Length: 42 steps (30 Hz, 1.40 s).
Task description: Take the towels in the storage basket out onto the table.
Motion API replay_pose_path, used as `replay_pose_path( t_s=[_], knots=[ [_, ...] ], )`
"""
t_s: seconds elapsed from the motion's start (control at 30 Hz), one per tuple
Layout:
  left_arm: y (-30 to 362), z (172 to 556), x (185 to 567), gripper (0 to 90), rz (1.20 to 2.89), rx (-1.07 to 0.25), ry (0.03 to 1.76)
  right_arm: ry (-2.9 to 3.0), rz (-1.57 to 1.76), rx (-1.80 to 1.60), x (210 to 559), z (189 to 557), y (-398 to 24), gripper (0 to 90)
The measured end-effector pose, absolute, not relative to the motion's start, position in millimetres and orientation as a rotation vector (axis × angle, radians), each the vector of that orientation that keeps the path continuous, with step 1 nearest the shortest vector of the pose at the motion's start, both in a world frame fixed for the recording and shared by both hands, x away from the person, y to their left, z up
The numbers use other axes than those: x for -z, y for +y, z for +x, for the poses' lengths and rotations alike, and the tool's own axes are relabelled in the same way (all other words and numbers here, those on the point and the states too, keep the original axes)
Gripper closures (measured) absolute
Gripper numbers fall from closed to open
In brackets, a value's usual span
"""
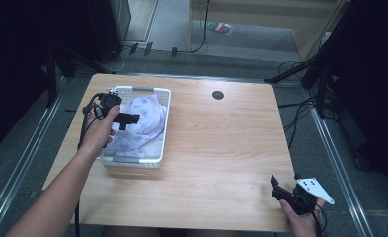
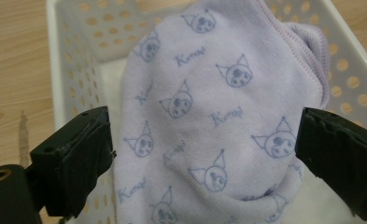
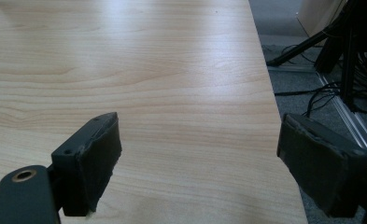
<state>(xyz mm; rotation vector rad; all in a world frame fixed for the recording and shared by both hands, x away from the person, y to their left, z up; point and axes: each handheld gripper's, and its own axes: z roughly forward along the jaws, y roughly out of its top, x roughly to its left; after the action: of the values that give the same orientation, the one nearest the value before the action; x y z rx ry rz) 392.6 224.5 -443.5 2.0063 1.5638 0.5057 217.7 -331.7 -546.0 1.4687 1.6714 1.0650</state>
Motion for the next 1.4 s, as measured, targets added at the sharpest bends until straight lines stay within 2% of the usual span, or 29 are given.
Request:
replay_pose_path(
  t_s=[0.3, 1.23, 1.4],
  knots=[
    [216.5, 408.5, 462.5, 0.2, 2.080, -0.426, 1.597, 1.672, 1.469, -1.065, 546.0, 217.7, -331.7, 14.0],
    [202.3, 429.9, 495.2, 0.2, 2.158, -0.329, 1.657, 1.673, 1.468, -1.068, 545.9, 217.6, -331.8, 13.9],
    [199.8, 432.2, 499.8, 0.2, 2.169, -0.345, 1.669, 1.673, 1.469, -1.068, 545.9, 217.6, -331.8, 14.0]
  ],
)
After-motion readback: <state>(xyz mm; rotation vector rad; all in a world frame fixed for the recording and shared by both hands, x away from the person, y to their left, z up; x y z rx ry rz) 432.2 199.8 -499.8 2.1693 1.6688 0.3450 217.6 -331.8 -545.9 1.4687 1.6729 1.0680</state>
